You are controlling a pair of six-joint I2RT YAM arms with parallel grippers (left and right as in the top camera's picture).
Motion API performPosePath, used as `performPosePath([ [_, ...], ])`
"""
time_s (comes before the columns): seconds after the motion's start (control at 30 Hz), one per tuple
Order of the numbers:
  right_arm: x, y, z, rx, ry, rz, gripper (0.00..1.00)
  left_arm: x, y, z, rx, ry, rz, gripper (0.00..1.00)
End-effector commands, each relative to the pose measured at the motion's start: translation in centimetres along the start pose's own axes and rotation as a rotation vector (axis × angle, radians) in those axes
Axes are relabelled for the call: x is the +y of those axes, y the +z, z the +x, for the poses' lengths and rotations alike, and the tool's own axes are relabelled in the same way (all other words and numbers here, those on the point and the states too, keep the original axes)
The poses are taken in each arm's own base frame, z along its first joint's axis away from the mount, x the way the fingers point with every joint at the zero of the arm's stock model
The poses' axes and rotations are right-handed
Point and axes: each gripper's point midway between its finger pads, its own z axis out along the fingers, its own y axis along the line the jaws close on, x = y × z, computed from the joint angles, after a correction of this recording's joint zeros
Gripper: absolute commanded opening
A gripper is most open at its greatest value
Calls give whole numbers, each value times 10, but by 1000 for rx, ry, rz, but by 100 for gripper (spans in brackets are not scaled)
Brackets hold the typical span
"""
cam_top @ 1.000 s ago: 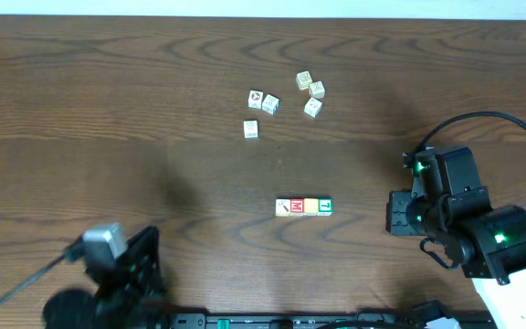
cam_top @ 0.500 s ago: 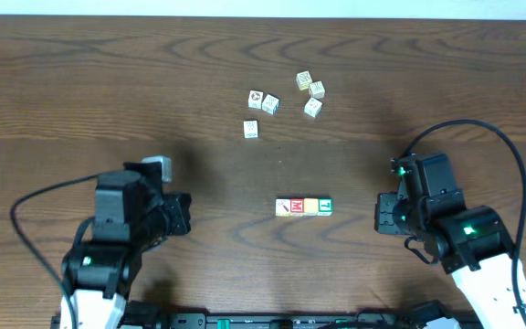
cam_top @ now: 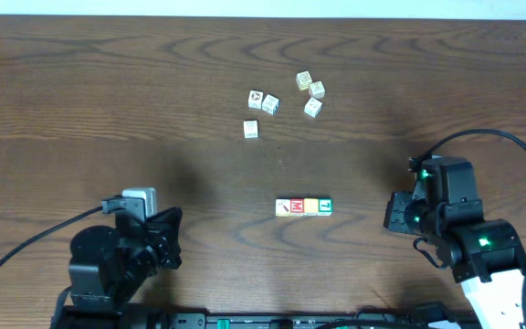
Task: Lift 4 blocks
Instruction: 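Bring left gripper to the row's left end, right gripper to right end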
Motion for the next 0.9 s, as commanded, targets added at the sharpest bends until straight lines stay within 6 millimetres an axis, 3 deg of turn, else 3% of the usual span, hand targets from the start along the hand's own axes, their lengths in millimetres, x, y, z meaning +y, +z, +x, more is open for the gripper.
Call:
performPosePath([
  [0.0, 2, 4, 7, 41, 34, -57, 1, 2, 20, 33, 91, -53, 57, 7],
  [0.13, -6, 19, 19, 83, 65, -53, 1, 5, 35, 49, 143, -75, 83, 7],
  [0.33, 13, 36, 35, 129, 33, -193, 1, 12, 53, 55, 209, -101, 64, 7],
  [0.47, 7, 42, 31, 117, 31, -155, 1, 0, 69, 49, 237, -110, 155, 7],
  [0.57, 5, 49, 24, 105, 23, -140, 1, 2, 84, 49, 262, -123, 164, 8],
  [0.87, 2, 84, 26, 197, 38, -116, 1, 14, 115, 77, 418, -200, 161, 7],
])
